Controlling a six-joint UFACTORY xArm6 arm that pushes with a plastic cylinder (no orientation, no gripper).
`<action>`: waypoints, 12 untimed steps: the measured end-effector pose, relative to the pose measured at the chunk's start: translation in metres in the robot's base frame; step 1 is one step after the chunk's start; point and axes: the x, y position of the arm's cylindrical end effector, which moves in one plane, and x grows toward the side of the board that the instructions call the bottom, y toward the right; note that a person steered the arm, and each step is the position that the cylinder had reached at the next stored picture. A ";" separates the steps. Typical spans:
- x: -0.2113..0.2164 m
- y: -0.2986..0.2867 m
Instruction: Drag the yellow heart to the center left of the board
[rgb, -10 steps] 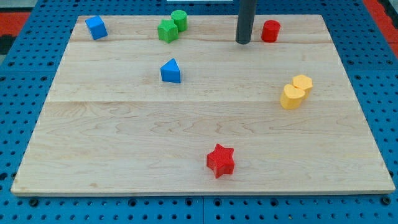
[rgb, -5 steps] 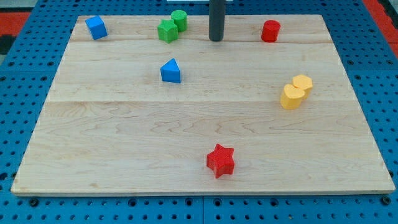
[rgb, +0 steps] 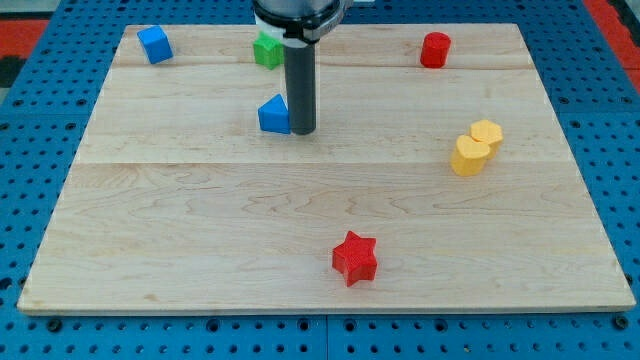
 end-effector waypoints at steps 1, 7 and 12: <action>0.033 0.004; 0.027 0.217; 0.020 0.045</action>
